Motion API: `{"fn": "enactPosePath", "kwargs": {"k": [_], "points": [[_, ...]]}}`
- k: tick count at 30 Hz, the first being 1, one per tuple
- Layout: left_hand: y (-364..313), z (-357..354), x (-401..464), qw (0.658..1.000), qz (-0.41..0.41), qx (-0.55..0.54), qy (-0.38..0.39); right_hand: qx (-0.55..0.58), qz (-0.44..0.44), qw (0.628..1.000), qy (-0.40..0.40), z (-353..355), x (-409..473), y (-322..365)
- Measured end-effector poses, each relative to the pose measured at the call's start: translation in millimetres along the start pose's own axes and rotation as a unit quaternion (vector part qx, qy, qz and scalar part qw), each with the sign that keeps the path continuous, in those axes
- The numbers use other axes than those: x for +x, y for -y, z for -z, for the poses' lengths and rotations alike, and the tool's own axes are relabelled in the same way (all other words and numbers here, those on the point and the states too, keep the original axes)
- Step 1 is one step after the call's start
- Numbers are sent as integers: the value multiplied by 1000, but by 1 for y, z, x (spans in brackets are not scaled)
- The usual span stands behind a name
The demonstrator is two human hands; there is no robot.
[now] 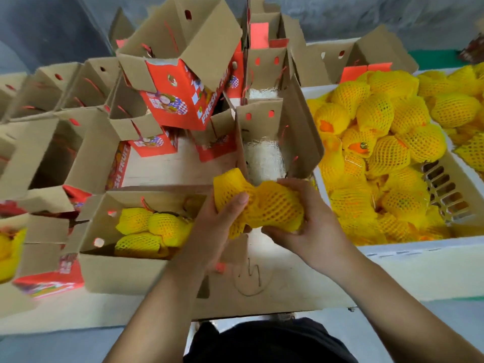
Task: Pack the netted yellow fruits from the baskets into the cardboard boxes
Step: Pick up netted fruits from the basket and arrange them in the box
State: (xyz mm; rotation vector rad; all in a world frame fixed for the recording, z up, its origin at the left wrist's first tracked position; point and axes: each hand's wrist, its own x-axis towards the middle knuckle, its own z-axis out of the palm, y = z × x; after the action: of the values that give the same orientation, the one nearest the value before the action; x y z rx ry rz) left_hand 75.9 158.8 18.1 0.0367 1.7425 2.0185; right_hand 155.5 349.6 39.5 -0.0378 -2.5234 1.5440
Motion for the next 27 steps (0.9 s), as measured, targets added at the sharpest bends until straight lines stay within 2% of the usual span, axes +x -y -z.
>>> {"fn": "enactPosePath", "kwargs": {"k": [3, 5, 9, 11, 13, 15, 17, 20, 21, 24, 25, 27], "points": [[-13, 72, -2, 1000, -10, 21, -5, 10, 4, 1000, -6, -65, 17, 18], [-19, 123, -6, 999, -9, 41, -23, 29, -1, 998, -47, -113, 27, 25], [-29, 206, -16, 989, -55, 102, -91, 40, -65, 989, -123, -189, 42, 31], [-31, 237, -14, 975, -87, 168, -116, 17, -86, 985, -147, -208, 44, 28], [-29, 257, -10, 961, -93, 244, -90, -8, -96, 982, -160, -216, 44, 26], [-29, 263, 0, 946, -66, 315, -24, -34, -107, 980, -164, -218, 43, 25], [-27, 260, 16, 909, -40, 405, 92, -60, -106, 978, -167, -223, 43, 25], [-22, 239, 37, 798, 4, 530, 288, -132, -87, 974, -162, -230, 43, 25], [-18, 234, 41, 768, 27, 551, 326, -148, -85, 973, -159, -232, 43, 24], [-8, 219, 51, 733, 23, 574, 364, -165, -84, 968, -167, -233, 42, 23], [-6, 214, 55, 709, 14, 597, 376, -168, -80, 967, -174, -234, 42, 23], [0, 209, 59, 630, -13, 676, 383, -178, -74, 965, -176, -236, 43, 22]]}}
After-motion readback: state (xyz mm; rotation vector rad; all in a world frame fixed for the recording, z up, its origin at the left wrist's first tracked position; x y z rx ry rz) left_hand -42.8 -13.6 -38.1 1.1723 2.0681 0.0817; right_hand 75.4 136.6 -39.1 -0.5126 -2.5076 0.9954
